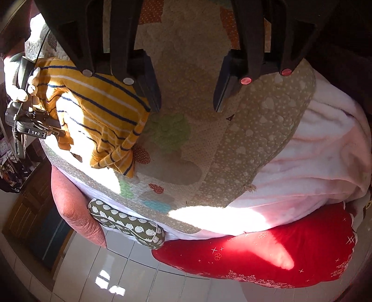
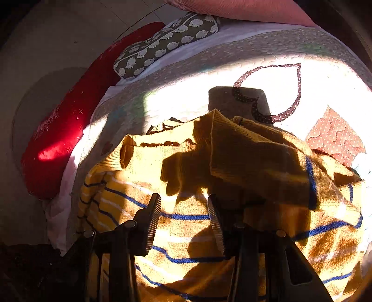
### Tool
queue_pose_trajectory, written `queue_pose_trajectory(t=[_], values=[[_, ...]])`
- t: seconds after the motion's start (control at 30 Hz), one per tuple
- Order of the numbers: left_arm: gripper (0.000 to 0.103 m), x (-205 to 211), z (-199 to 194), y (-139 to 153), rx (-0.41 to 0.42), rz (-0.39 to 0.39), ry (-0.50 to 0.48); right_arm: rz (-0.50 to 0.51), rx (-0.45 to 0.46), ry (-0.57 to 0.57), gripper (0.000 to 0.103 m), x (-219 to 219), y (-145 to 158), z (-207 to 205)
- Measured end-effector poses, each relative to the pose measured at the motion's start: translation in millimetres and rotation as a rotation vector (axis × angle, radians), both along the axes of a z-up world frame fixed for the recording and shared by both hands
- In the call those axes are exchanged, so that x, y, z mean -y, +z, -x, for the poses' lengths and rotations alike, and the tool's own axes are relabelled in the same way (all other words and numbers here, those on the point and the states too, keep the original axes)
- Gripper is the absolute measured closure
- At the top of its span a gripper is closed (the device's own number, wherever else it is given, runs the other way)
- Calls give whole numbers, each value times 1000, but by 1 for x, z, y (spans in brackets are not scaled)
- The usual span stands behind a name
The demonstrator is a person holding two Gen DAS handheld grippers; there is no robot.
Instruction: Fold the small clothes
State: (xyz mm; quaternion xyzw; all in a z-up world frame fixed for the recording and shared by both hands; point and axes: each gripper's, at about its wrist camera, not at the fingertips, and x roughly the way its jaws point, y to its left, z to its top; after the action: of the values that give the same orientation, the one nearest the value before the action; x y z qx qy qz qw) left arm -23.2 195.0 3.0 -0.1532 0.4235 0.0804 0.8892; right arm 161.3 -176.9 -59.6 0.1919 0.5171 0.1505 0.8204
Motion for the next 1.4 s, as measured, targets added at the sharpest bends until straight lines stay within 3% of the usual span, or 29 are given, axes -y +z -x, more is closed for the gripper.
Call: queue_pose_trajectory(t=[0.07,0.13,0.2,0.27,0.37,0.43,0.53,0.77,0.9,1.0,1.1,1.2,1.4], values=[[58,-3,4,0,4,1,3,59,41,-129,61,37,-2,-17],[58,-6,5,-1,2,-1,11,88,18,-318,60,73,1,-25],[58,-9,5,-2,3,10,19,32,49,-365,60,79,18,-19],[58,-11,3,-3,1,15,25,-50,104,-271,60,53,41,-13],[58,-12,2,-2,8,11,31,-65,108,-77,60,-18,56,-12],[58,-14,6,0,13,9,32,-20,56,26,62,-65,45,-17],[57,-21,12,3,14,1,44,77,32,91,63,-123,22,-35],[51,-44,23,5,20,-53,106,40,-2,291,61,-249,-7,-61],[51,-49,27,6,26,-66,108,-9,27,371,61,-273,3,-39],[51,-47,28,9,41,-82,103,-50,103,358,61,-243,29,-10],[48,-38,29,14,57,-101,85,-46,165,270,61,-178,42,26],[47,-17,26,17,63,-168,63,18,222,123,61,-96,43,60],[41,32,22,22,69,-277,-1,180,189,-246,61,70,17,105]])
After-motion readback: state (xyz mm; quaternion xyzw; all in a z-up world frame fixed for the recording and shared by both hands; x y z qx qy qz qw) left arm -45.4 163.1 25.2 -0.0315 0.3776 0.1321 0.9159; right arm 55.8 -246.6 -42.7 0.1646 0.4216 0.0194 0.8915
